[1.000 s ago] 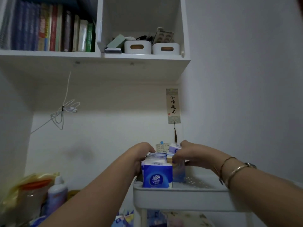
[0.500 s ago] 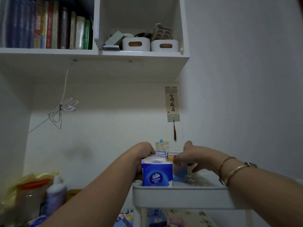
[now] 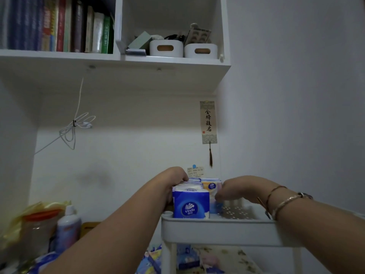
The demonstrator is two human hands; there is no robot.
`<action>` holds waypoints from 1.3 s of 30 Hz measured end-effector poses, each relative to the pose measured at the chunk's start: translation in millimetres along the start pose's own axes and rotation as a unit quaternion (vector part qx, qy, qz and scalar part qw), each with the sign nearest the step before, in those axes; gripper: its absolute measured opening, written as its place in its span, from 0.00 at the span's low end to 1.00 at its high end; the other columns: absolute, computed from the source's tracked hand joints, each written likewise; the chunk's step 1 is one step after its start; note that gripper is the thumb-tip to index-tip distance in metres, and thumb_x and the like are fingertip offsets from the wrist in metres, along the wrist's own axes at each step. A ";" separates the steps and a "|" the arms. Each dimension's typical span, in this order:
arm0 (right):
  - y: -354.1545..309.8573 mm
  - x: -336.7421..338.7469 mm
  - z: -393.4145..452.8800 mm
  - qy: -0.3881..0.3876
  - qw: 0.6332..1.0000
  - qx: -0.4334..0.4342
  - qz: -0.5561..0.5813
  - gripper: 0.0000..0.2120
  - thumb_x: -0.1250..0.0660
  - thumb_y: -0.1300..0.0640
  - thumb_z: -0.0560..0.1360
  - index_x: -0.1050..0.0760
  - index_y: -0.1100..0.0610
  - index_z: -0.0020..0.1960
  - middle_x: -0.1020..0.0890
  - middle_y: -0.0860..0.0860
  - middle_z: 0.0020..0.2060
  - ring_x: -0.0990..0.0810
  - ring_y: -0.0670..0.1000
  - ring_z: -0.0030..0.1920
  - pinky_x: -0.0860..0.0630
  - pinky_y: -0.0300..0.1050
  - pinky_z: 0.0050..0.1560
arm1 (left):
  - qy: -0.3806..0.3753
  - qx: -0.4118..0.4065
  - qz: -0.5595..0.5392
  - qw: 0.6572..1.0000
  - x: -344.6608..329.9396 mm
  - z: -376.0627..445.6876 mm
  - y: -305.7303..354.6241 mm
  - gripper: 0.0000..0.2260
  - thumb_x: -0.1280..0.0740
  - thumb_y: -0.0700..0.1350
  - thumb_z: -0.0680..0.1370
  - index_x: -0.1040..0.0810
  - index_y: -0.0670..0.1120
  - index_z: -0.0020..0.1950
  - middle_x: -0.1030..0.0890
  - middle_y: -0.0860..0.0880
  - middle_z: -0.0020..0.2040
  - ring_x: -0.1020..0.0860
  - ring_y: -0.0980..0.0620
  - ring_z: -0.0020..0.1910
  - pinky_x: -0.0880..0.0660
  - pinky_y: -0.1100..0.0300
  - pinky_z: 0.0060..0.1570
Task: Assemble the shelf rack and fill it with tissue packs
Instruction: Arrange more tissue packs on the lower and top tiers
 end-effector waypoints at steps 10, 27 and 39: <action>-24.3 51.4 -39.8 0.224 0.952 0.070 0.198 0.21 0.46 0.69 0.77 0.29 0.59 0.68 0.29 0.56 0.69 0.32 0.54 0.69 0.34 0.46 0.66 | 0.065 -0.069 -0.241 0.966 43.7 -19.5 -13.6 0.09 0.43 0.38 0.80 0.30 0.42 0.60 0.30 0.43 0.62 0.31 0.46 0.65 0.36 0.51 0.66; -232.7 -136.9 -54.6 0.144 0.874 0.252 0.389 0.16 0.41 0.66 0.74 0.22 0.52 0.55 0.23 0.50 0.57 0.22 0.49 0.47 0.30 0.36 0.37 | 0.278 -0.089 -0.144 0.946 198.4 -43.8 -256.4 0.12 0.44 0.34 0.80 0.20 0.41 0.51 0.21 0.48 0.53 0.24 0.50 0.54 0.31 0.58 0.51; -211.5 -289.3 84.8 0.174 0.914 0.109 0.350 0.09 0.36 0.63 0.75 0.27 0.52 0.53 0.25 0.52 0.57 0.24 0.51 0.53 0.23 0.46 0.45 | 0.350 -0.103 0.145 0.920 242.9 -15.1 -360.4 0.11 0.36 0.40 0.77 0.24 0.52 0.56 0.25 0.53 0.54 0.27 0.50 0.59 0.26 0.50 0.57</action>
Point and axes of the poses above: each hand's wrist, its own z-axis towards the middle knuckle, its own x-axis out of the back of the hand, y = z × x, the point moved 5 cm from there along z, towards the middle knuckle
